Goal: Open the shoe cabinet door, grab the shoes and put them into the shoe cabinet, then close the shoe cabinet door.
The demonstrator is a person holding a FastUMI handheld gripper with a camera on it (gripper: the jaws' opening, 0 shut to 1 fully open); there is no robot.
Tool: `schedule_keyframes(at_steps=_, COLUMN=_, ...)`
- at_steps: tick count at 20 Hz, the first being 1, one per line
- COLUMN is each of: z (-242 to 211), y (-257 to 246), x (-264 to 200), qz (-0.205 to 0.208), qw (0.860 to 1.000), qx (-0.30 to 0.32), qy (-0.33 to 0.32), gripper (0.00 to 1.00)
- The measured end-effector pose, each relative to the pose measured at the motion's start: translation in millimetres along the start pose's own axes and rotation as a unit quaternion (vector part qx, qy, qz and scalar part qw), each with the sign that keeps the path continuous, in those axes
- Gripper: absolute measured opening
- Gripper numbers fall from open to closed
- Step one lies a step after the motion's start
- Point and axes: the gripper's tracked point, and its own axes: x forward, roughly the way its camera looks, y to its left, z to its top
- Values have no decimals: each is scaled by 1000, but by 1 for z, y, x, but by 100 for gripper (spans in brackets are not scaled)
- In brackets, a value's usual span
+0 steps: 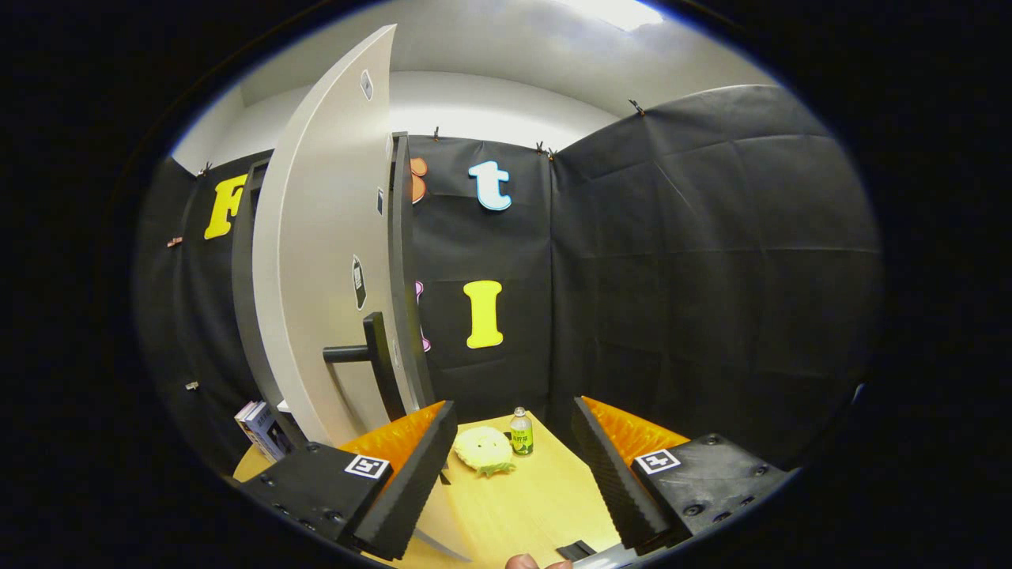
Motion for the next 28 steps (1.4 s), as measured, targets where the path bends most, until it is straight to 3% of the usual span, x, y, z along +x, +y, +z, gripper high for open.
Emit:
schedule_keyframes(at_steps=3, z=0, y=11, x=-5, qz=0, qw=1000, qx=3, qy=-2, gripper=97)
schedule_keyframes(at_steps=13, z=-13, y=88, x=-26, qz=66, qw=997, qx=49, qy=14, gripper=98)
schedule_keyframes(at_steps=17, z=-20, y=129, x=-32, qz=107, qw=992, qx=60, qy=22, gripper=97)
schedule_keyframes(at_steps=28, z=-42, y=268, x=-31, qz=218, qw=974, qx=22, qy=56, gripper=98)
